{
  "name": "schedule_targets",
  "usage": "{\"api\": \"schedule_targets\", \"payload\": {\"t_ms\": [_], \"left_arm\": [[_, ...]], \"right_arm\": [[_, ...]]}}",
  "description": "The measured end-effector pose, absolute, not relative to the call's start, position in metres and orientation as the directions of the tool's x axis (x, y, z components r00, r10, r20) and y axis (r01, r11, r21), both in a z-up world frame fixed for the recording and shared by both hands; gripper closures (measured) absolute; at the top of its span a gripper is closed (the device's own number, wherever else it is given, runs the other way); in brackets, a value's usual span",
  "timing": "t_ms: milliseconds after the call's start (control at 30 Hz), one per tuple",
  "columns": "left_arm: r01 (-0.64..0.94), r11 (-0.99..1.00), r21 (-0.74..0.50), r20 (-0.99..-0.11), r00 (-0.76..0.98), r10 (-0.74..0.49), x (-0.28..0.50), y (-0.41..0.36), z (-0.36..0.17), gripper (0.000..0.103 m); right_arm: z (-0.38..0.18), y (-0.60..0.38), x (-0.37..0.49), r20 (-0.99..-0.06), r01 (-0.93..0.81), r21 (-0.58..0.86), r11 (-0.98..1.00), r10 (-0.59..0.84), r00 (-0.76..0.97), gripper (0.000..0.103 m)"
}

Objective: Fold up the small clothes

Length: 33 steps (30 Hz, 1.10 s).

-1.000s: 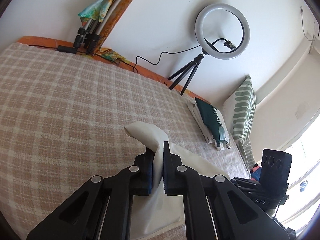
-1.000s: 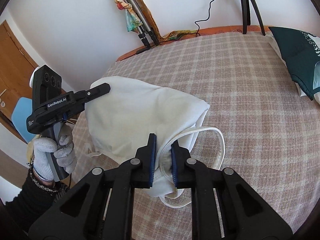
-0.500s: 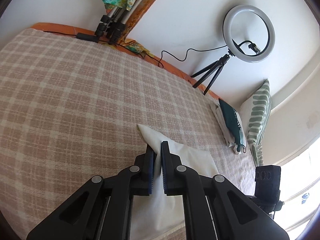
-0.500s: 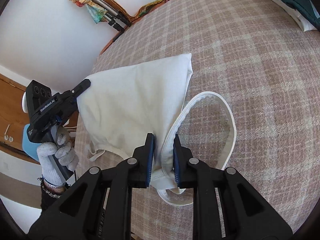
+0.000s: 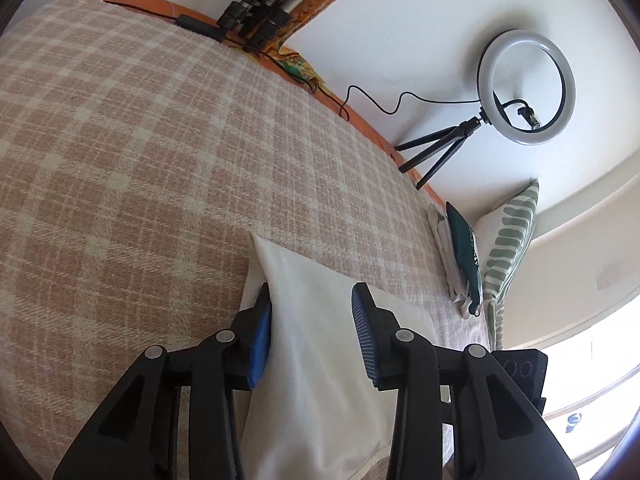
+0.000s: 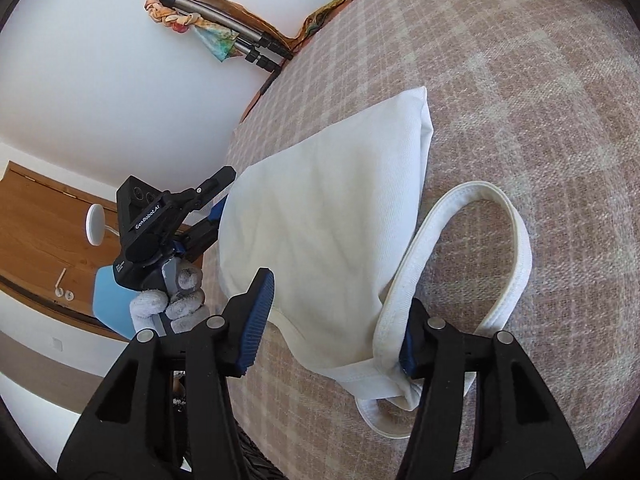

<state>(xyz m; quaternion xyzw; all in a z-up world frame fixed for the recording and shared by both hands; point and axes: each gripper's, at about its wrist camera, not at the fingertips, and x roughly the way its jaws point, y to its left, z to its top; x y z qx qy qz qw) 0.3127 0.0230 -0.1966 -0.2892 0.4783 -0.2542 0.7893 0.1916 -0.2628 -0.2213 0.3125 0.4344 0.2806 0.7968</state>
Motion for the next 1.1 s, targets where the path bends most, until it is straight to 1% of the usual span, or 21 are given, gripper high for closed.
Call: {"api": "schedule_targets", "payload": {"t_ms": [67, 100, 133, 167, 267, 333, 567, 667, 700, 767, 967, 1033, 1100], "left_arm": [[0.135, 0.713, -0.688, -0.619, 0.404, -0.674, 0.314, 0.015, -0.203, 0.072], [0.143, 0.723, -0.675, -0.629, 0.401, -0.666, 0.314, 0.011, -0.204, 0.08], [0.149, 0.738, -0.658, -0.645, 0.395, -0.654, 0.315, 0.006, -0.205, 0.1], [0.158, 0.745, -0.648, -0.651, 0.394, -0.649, 0.314, 0.003, -0.205, 0.101], [0.211, 0.761, -0.614, -0.644, 0.424, -0.637, 0.307, -0.003, -0.188, 0.1], [0.246, 0.77, -0.588, -0.629, 0.459, -0.627, 0.302, -0.005, -0.17, 0.1], [0.312, 0.761, -0.569, -0.556, 0.536, -0.635, 0.288, -0.005, -0.124, 0.1], [0.332, 0.764, -0.553, -0.553, 0.54, -0.635, 0.291, -0.012, -0.115, 0.1], [0.325, 0.769, -0.551, -0.558, 0.541, -0.629, 0.293, -0.012, -0.115, 0.1], [0.298, 0.754, -0.585, -0.558, 0.527, -0.641, 0.299, -0.01, -0.121, 0.1], [0.259, 0.755, -0.603, -0.58, 0.508, -0.637, 0.307, -0.015, -0.135, 0.1], [0.226, 0.732, -0.643, -0.582, 0.477, -0.659, 0.315, -0.016, -0.148, 0.1], [0.204, 0.764, -0.612, -0.629, 0.46, -0.626, 0.322, -0.018, -0.159, 0.098]], "right_arm": [[-0.225, -0.259, 0.198, -0.541, -0.151, 0.729, 0.667, 0.698, 0.469, 0.083], [-0.225, -0.259, 0.199, -0.542, -0.148, 0.729, 0.668, 0.696, 0.47, 0.086], [-0.225, -0.257, 0.2, -0.544, -0.15, 0.723, 0.675, 0.689, 0.478, 0.087], [-0.222, -0.254, 0.199, -0.56, -0.154, 0.701, 0.697, 0.671, 0.487, 0.088], [-0.203, -0.238, 0.192, -0.624, -0.192, 0.568, 0.8, 0.571, 0.534, 0.089], [-0.189, -0.231, 0.186, -0.628, -0.223, 0.507, 0.832, 0.535, 0.566, 0.09], [-0.15, -0.238, 0.173, -0.578, -0.26, 0.446, 0.856, 0.498, 0.646, 0.091], [-0.144, -0.251, 0.173, -0.559, -0.267, 0.489, 0.831, 0.533, 0.635, 0.091], [-0.145, -0.255, 0.173, -0.556, -0.256, 0.501, 0.827, 0.534, 0.638, 0.091], [-0.147, -0.26, 0.172, -0.564, -0.24, 0.487, 0.84, 0.512, 0.647, 0.091], [-0.145, -0.265, 0.169, -0.583, -0.239, 0.455, 0.858, 0.49, 0.648, 0.091], [-0.15, -0.265, 0.172, -0.599, -0.228, 0.447, 0.865, 0.479, 0.642, 0.091], [-0.158, -0.264, 0.178, -0.624, -0.215, 0.44, 0.872, 0.469, 0.625, 0.091]]}}
